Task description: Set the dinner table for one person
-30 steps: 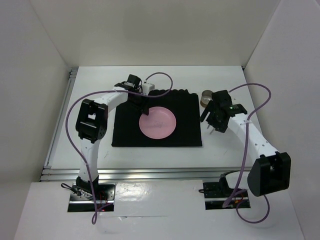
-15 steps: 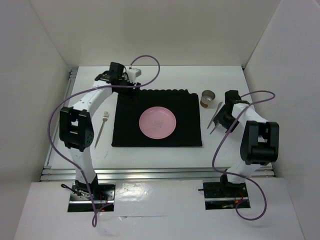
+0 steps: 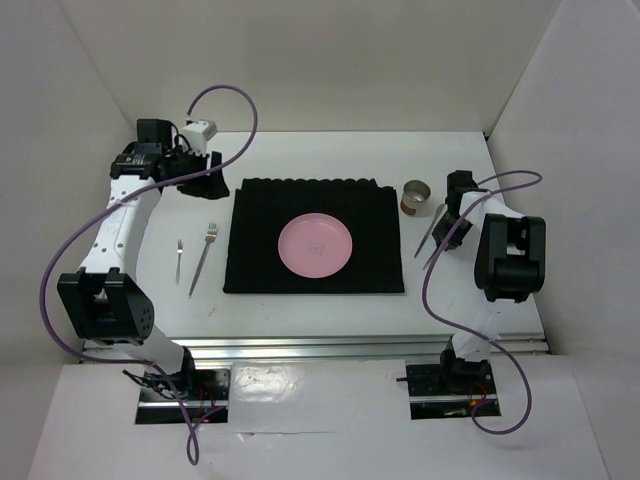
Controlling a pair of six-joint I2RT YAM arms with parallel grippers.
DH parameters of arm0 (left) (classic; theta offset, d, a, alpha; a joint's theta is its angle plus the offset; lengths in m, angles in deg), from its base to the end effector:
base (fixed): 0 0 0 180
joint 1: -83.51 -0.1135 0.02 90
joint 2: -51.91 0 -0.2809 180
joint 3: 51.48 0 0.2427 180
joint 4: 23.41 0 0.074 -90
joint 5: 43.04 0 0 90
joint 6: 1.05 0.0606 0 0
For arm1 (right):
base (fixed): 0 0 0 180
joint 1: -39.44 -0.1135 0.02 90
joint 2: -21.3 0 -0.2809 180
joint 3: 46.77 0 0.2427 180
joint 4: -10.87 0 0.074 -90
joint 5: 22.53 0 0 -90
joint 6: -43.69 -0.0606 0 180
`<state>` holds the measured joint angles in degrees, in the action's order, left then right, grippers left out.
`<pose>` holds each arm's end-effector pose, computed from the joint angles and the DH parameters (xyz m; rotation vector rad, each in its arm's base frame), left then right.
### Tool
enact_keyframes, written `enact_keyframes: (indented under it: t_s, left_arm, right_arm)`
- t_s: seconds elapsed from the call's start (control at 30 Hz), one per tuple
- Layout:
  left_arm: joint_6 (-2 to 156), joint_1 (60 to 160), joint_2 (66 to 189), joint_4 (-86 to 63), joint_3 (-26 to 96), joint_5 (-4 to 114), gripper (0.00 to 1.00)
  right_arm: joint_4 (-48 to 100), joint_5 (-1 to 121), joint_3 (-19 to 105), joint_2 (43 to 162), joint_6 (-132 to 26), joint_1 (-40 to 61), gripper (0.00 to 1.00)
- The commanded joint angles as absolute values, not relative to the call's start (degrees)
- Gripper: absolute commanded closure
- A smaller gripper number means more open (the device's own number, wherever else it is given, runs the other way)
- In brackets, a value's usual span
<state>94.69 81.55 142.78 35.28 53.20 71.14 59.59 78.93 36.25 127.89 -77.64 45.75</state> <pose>0.3522 -0.0128 0.3611 0.2802 2.2900 -0.4270 0.3597 -0.0519 0.1586 0.9420 2.6287 -0.1793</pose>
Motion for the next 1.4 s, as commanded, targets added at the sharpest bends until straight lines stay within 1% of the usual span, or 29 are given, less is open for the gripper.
enact_keyframes:
  t_s: [0.0, 0.03, 0.13, 0.17, 0.33, 0.43, 0.47, 0.53, 0.57, 0.6, 0.67, 0.77, 0.8, 0.93, 1.03, 1.17, 1.37]
  left_arm:
    - [96.07, 79.12, 140.69, 35.11, 52.21, 72.36, 0.31]
    - [96.07, 77.63, 140.68, 35.11, 52.21, 73.31, 0.31]
    - [96.07, 75.95, 140.16, 35.11, 51.69, 73.94, 0.31]
    - [96.07, 75.16, 140.16, 35.63, 51.69, 74.72, 0.31]
    - [96.07, 74.01, 139.63, 35.64, 51.69, 75.96, 0.31]
    - [96.07, 72.53, 139.11, 35.64, 51.16, 76.49, 0.31]
    - [96.07, 71.91, 139.1, 35.64, 51.16, 76.49, 0.31]
    - [96.07, 71.29, 139.1, 35.64, 51.16, 77.01, 0.31]
    - [96.07, 70.59, 139.1, 35.64, 50.64, 77.01, 0.31]
    - [95.55, 70.59, 138.58, 35.64, 50.63, 77.01, 0.31]
    - [95.54, 69.89, 138.57, 35.12, 50.02, 77.01, 0.31]
    - [95.54, 69.36, 137.44, 35.11, 49.49, 77.01, 0.31]
    - [95.54, 69.36, 137.43, 35.11, 49.49, 77.01, 0.31]
    - [95.54, 69.36, 136.91, 35.11, 48.96, 77.01, 0.31]
    - [95.54, 69.36, 136.9, 35.11, 48.43, 77.01, 0.31]
    - [95.54, 69.36, 136.9, 35.11, 48.43, 77.01, 0.31]
    - [95.54, 69.36, 136.9, 35.11, 48.43, 77.01, 0.31]
  right_arm:
    - [59.1, 82.05, 35.49, 128.97, -77.42, 46.64, 0.67]
    - [58.58, 82.66, 34.88, 128.45, -77.42, 46.65, 0.78]
    - [59.8, 85.04, 34.17, 127.92, -77.95, 46.65, 0.97]
    - [61.11, 85.83, 34.17, 127.22, -77.95, 46.65, 1.0]
    - [63.59, 90.92, 37.5, 119.85, -77.95, 46.65, 1.0]
    - [64.11, 95.83, 39.87, 112.64, -74.46, 42.79, 1.0]
    - [63.16, 96.55, 40.4, 109.49, -72.87, 39.3, 1.0]
    - [59.73, 97.08, 41.02, 106.83, -67.44, 34.89, 1.0]
    - [58.24, 96.56, 41.02, 105.86, -65.14, 29.74, 1.0]
    - [55.0, 95.25, 40.06, 105.07, -62.77, 27.16, 1.0]
    - [54.01, 87.97, 39.53, 105.06, -58.44, 21.98, 1.0]
    - [56.02, 77.53, 39.53, 109.88, -60.35, 19.94, 1.0]
    - [56.64, 76.88, 40.05, 112.59, -61.59, 19.32, 1.0]
    - [56.21, 74.94, 39.36, 117.18, -66.25, 17.38, 1.0]
    - [53.49, 74.23, 37.95, 119.9, -66.26, 16.15, 1.0]
    - [53.47, 71.87, 38.55, 124.12, -66.26, 16.15, 1.0]
    - [53.48, 71.86, 39.09, 126.77, -70.65, 16.15, 1.0]
